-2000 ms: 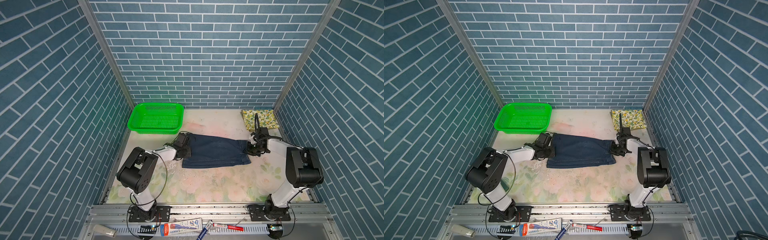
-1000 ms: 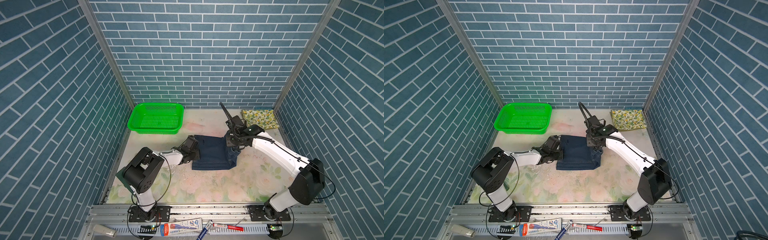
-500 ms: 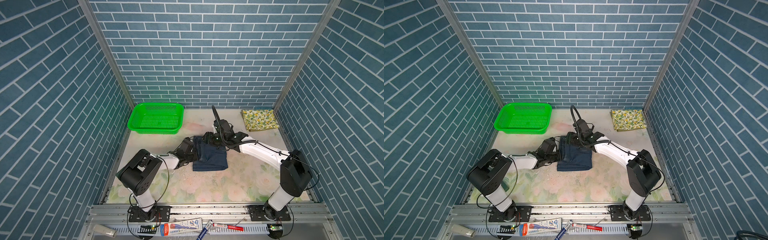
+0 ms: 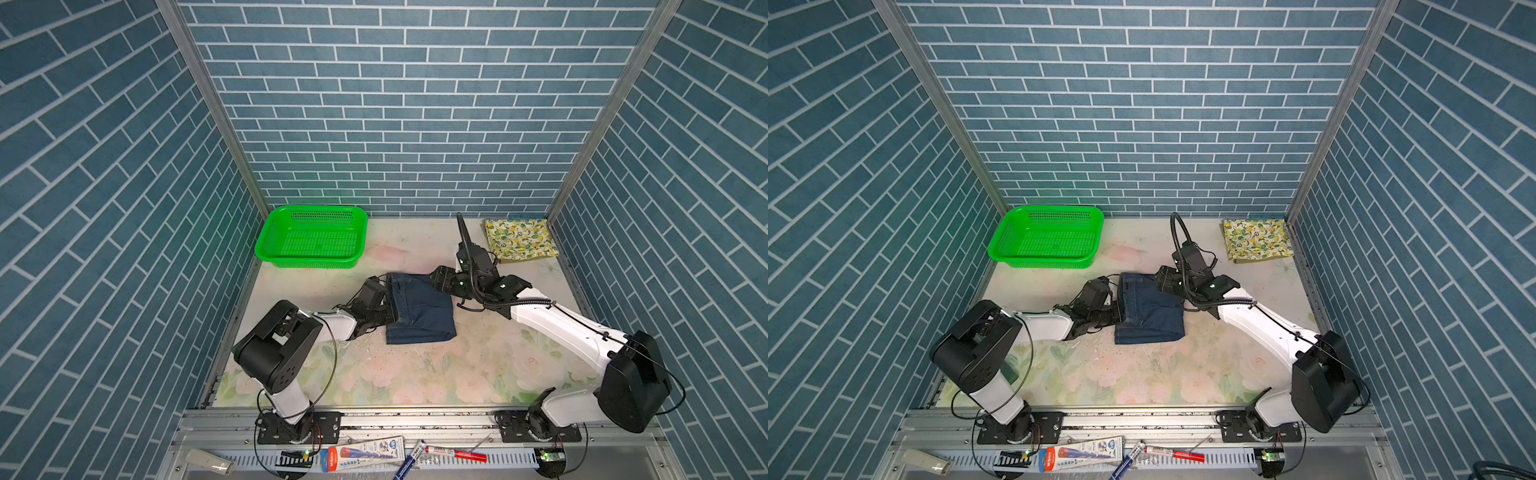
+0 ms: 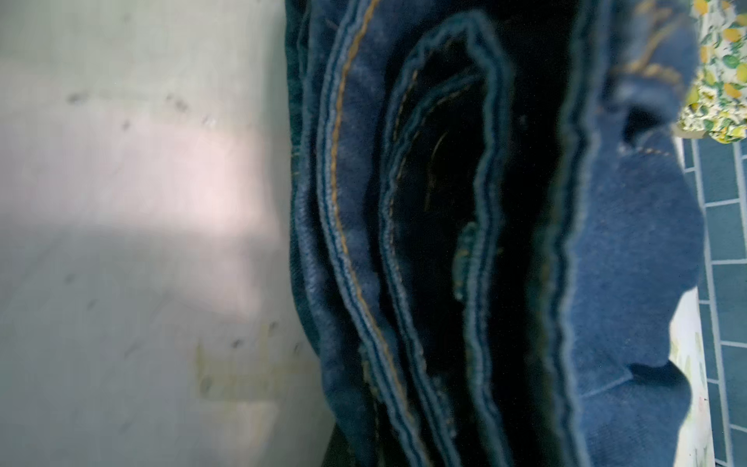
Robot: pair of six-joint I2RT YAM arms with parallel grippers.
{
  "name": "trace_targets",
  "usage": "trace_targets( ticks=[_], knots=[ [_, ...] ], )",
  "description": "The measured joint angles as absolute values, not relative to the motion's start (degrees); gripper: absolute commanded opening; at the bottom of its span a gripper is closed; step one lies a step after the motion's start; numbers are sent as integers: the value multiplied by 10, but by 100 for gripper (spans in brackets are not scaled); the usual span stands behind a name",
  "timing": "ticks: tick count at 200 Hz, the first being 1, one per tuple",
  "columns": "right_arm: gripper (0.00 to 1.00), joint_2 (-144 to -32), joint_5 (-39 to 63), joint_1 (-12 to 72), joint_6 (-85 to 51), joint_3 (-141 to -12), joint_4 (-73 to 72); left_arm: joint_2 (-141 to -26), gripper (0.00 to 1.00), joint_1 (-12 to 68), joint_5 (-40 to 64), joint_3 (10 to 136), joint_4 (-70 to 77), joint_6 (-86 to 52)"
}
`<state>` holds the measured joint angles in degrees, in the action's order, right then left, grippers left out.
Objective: Fold and stack skirts
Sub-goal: Fold the skirt at the center of the table, then pick up the skirt from the center of the table.
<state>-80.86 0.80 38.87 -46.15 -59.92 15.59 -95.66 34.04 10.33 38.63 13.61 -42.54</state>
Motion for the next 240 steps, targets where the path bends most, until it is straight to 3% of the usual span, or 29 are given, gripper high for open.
trace_targets(
  ticks=[29, 53, 97, 129, 187, 211, 240],
  knots=[
    [70, -799, -3, 360, -456, -562, 162, -890, 59, 336, 85, 369, 52, -417],
    [70, -790, -2, 334, -445, -537, 157, -850, 65, 324, 62, 367, -26, -404],
    [70, -808, 20, 298, -415, -520, 139, -793, 65, 316, 32, 376, -122, -390],
    [70, -845, 43, 296, -390, -520, 124, -787, 66, 321, 23, 455, -168, -366],
    [70, -913, 85, 284, -374, -520, 89, -911, 68, 356, -7, 643, -201, -308],
    [71, -930, 101, 266, -374, -520, 71, -979, 64, 362, -22, 683, -218, -287],
    [73, -952, 123, 250, -372, -520, 51, -1050, 42, 354, -36, 695, -226, -272]
  ],
)
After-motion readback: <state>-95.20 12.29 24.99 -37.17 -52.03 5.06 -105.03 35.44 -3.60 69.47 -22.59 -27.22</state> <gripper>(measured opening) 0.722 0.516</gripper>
